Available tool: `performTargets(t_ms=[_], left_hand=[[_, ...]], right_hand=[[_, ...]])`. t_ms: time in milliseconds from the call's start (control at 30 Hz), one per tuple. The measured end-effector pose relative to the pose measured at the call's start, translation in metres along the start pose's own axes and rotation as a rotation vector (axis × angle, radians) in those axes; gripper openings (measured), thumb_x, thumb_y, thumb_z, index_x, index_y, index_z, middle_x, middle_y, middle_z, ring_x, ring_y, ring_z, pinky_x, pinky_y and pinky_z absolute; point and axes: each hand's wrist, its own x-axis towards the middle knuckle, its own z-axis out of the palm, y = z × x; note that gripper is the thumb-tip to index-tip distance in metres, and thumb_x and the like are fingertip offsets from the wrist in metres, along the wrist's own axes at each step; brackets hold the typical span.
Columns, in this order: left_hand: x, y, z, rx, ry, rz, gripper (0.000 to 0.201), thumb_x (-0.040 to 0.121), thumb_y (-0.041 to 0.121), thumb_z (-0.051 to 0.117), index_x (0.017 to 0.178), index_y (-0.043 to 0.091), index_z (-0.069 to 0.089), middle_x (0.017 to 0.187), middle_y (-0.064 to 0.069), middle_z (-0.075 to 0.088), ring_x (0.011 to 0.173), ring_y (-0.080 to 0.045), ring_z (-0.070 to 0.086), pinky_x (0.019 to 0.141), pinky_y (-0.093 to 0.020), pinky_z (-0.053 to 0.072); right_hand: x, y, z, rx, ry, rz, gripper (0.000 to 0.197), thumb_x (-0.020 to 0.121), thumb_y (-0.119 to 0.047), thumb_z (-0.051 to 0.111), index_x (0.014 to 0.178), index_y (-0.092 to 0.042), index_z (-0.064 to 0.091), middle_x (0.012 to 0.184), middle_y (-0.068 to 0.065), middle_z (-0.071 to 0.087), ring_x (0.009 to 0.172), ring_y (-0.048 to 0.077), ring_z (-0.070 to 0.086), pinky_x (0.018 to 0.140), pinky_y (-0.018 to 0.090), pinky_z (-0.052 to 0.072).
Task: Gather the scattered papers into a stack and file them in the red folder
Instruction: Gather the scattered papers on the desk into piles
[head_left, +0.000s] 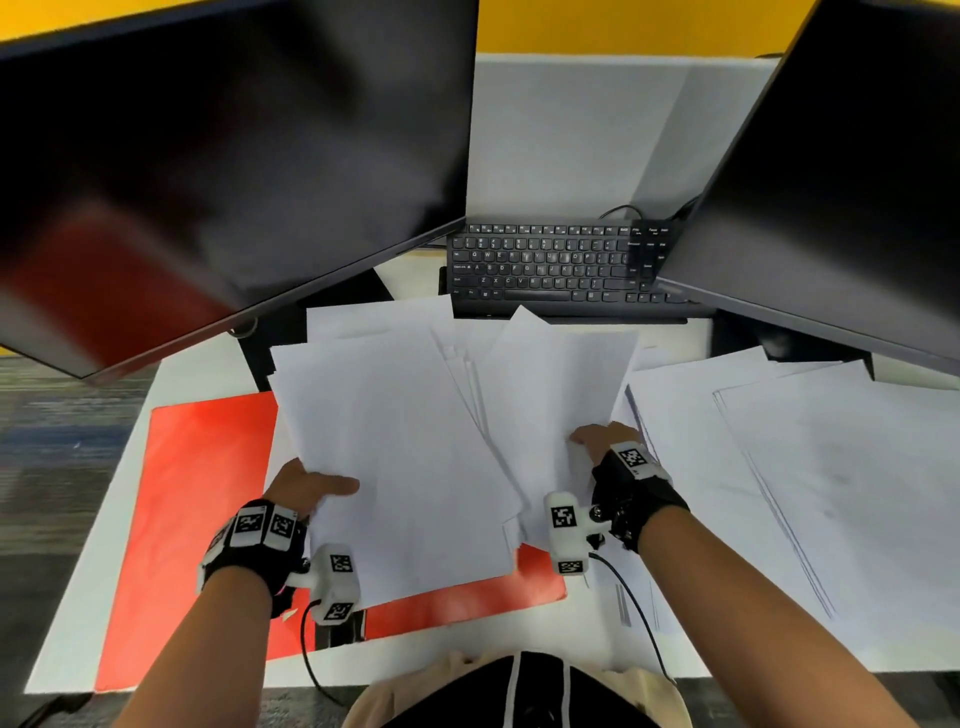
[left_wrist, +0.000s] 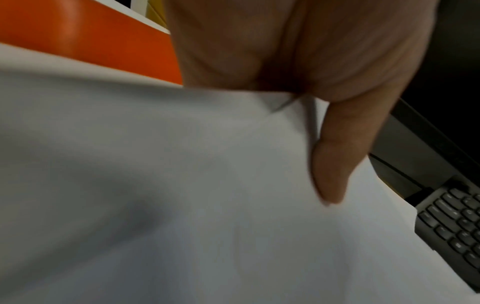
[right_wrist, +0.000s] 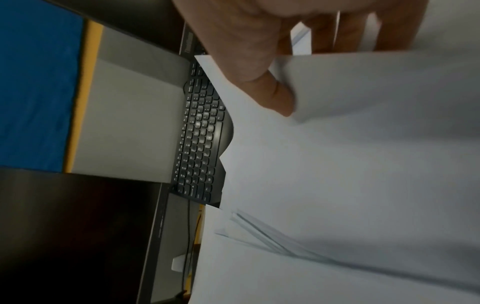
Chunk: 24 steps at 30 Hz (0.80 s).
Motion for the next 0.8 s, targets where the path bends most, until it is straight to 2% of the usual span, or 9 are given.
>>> performTargets(t_ms=[100,167,200,267,367,467,533,633,800], left_hand=[[-0.005,-0.004,-0.007,-0.043,0.027,0.016,0.032,0.072,-0.016,0.067,0.100,-0.002,0.063,0.103,-0.020,0.066,0.089,-0.035,0.064,0.089,-0.048,0.049],[-0.007,-0.004,-0.013,-0.057,0.052,0.045,0.043,0.075,-0.019,0.063,0.115,-0.004,0.058,0.111,-0.022,0.062,0.094,-0.034,0.060,0.086,-0.045,0.046],[-0.008,-0.003,-0.016,-0.050,0.068,0.057,0.048,0.075,-0.019,0.062,0.121,-0.006,0.055,0.116,-0.023,0.061,0.098,-0.035,0.059,0.086,-0.044,0.045],[-0.008,-0.001,-0.022,-0.034,0.104,0.074,0.053,0.076,-0.019,0.062,0.127,-0.008,0.051,0.124,-0.023,0.058,0.106,-0.038,0.058,0.086,-0.042,0.043],[-0.012,-0.002,-0.030,-0.012,0.150,0.080,0.053,0.078,-0.019,0.060,0.129,-0.009,0.049,0.128,-0.022,0.056,0.115,-0.039,0.054,0.087,-0.040,0.039],[-0.014,-0.008,-0.038,-0.012,0.200,0.085,0.056,0.075,-0.018,0.063,0.129,-0.005,0.050,0.131,-0.026,0.055,0.120,-0.043,0.051,0.090,-0.042,0.040],[-0.017,-0.012,-0.045,-0.036,0.217,0.093,0.059,0.073,-0.020,0.064,0.128,-0.004,0.051,0.127,-0.024,0.057,0.116,-0.042,0.054,0.093,-0.046,0.042],[-0.029,-0.016,-0.055,-0.082,0.224,0.089,0.056,0.073,-0.020,0.062,0.125,-0.003,0.053,0.109,-0.016,0.059,0.098,-0.032,0.056,0.085,-0.042,0.042],[-0.029,-0.025,-0.085,-0.114,0.209,0.023,0.049,0.074,-0.016,0.061,0.121,-0.005,0.056,0.095,-0.019,0.065,0.076,-0.029,0.060,0.068,-0.034,0.047]], right_hand=[[0.002,-0.003,0.001,0.128,-0.036,-0.042,0.047,0.085,-0.011,0.061,0.128,0.002,0.050,0.129,0.019,0.055,0.116,0.033,0.056,0.086,0.034,0.051],[0.001,-0.005,0.002,0.132,0.011,-0.055,0.039,0.086,-0.008,0.059,0.123,0.004,0.052,0.110,0.017,0.059,0.097,0.029,0.058,0.067,0.027,0.049],[0.000,-0.007,0.004,0.128,0.045,-0.077,0.035,0.087,-0.007,0.058,0.120,0.003,0.053,0.108,0.014,0.060,0.092,0.027,0.057,0.064,0.024,0.046],[0.001,-0.013,0.006,0.108,0.153,-0.165,0.031,0.086,-0.005,0.055,0.116,-0.001,0.054,0.118,0.016,0.061,0.100,0.030,0.059,0.074,0.025,0.044],[-0.006,-0.031,-0.004,0.122,0.342,-0.352,0.025,0.082,0.002,0.048,0.103,-0.010,0.053,0.116,0.020,0.063,0.105,0.035,0.060,0.075,0.026,0.041],[-0.022,-0.053,-0.028,0.061,0.528,-0.507,0.035,0.084,0.002,0.043,0.116,-0.008,0.053,0.110,0.022,0.063,0.100,0.037,0.061,0.073,0.028,0.041],[-0.030,-0.066,-0.045,0.127,0.609,-0.643,0.032,0.085,0.003,0.042,0.114,-0.006,0.053,0.108,0.022,0.063,0.098,0.035,0.061,0.073,0.025,0.040],[-0.023,-0.080,-0.061,0.263,0.553,-0.775,0.028,0.082,0.005,0.045,0.108,-0.002,0.054,0.103,0.016,0.063,0.090,0.025,0.059,0.068,0.017,0.042],[-0.010,-0.075,-0.032,0.373,0.268,-0.671,0.037,0.075,0.007,0.049,0.110,-0.002,0.059,0.096,0.008,0.059,0.085,0.019,0.056,0.052,0.008,0.046]])
